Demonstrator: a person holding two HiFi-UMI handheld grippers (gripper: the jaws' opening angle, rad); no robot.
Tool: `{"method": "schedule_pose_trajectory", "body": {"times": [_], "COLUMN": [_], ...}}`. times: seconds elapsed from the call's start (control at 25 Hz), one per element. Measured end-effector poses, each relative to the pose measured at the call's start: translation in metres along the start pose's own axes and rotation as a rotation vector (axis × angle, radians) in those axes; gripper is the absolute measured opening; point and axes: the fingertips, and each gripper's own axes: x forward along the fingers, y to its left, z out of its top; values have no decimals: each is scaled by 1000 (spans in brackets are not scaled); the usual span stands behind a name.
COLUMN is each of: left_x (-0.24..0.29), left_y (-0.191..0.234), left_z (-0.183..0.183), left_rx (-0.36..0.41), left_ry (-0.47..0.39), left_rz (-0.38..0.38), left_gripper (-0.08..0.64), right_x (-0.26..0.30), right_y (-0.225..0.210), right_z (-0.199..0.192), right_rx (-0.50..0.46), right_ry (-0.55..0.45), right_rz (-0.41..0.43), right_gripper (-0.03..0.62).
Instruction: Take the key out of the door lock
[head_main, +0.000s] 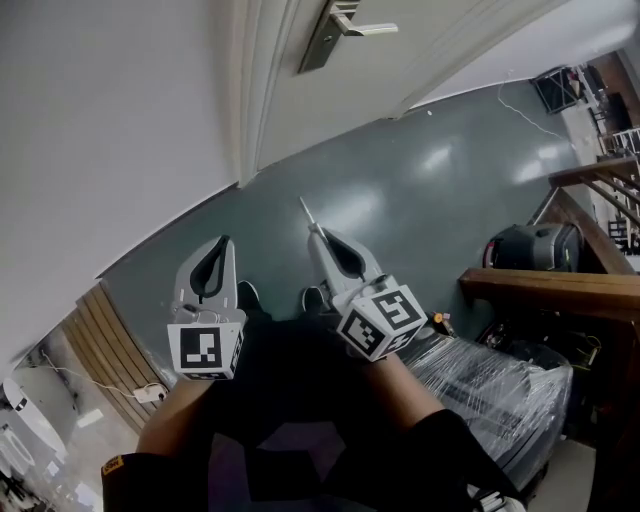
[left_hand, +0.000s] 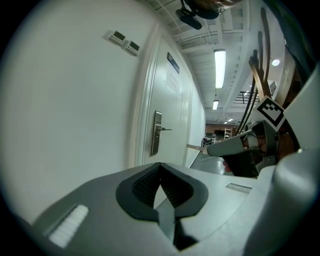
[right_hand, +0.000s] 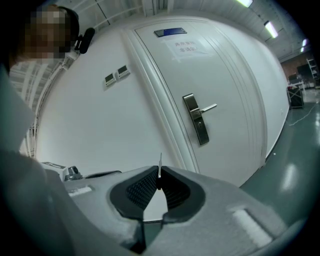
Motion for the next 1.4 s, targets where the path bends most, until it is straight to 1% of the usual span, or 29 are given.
{"method": "schedule_pose_trajectory", "body": {"times": [0.12,0.28,0.4,0.52,0.68,0.92,1.08,1.24,1.4], "left_x": [-1,-3,-9,-22,-43,-73,-86,-90,-89], "left_y": [-17,-47,-73,-98,-138,-189,-206,-221,-228], "left_z": [0,4,-3,-12,-21,-50,-68,-80,-73], "left_rx": [2,12,20,16,8,4,-12,-5,11], "left_ry": [1,0,2,2,5,36,68,77,68], "left_rz": [-15,-23,-9,28,70,100,122,113,119], "left_gripper": [17,17,17,17,17,17,17,17,17], "right_x": [-16,-41,-64,-90,-128,-177,-197,-215,-220], "right_y": [-6,-17,-28,-37,-47,-52,-46,-43,-49], "right_z": [-5,-12,-18,-24,-32,-52,-65,-78,-90], "right_rx": [0,-1,-6,-26,-76,-192,-263,-314,-309], "right_ry": [0,-8,-17,-22,-24,-15,0,24,44], "right_rz": [-14,-8,2,19,48,79,105,126,115], "right_gripper": [15,15,15,15,15,15,15,15,15]}}
